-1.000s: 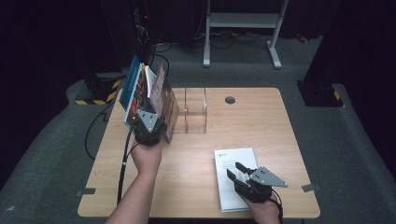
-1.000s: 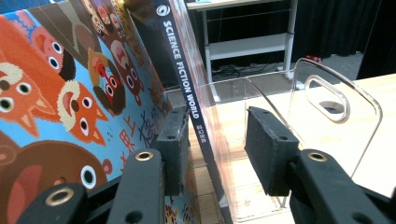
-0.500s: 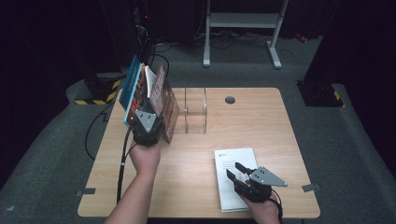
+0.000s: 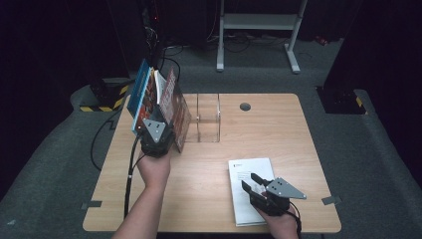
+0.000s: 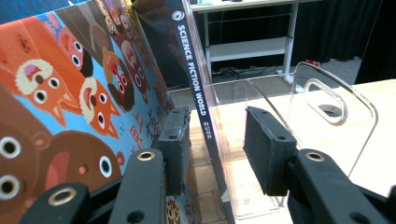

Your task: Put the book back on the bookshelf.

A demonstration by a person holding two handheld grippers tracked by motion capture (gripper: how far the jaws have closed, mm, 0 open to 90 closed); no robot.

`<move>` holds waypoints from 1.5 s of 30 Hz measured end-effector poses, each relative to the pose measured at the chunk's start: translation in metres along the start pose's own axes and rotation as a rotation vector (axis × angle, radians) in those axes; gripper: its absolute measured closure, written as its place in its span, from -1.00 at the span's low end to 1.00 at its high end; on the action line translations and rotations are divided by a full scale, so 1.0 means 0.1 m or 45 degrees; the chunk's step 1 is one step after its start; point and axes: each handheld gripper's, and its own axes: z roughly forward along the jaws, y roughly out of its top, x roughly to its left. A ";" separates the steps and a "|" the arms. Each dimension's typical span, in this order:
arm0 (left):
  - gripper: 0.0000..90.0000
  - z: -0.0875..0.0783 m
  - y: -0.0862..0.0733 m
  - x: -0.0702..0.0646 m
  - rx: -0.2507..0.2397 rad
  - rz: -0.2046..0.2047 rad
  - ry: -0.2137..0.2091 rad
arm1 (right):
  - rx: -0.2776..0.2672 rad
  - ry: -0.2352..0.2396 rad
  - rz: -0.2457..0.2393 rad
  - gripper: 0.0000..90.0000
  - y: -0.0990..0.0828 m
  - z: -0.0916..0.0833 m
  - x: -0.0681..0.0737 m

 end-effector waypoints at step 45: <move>0.09 -0.34 -0.93 -0.40 0.231 0.136 -0.425 | 0.086 -0.056 0.006 0.22 -0.02 -0.04 -0.14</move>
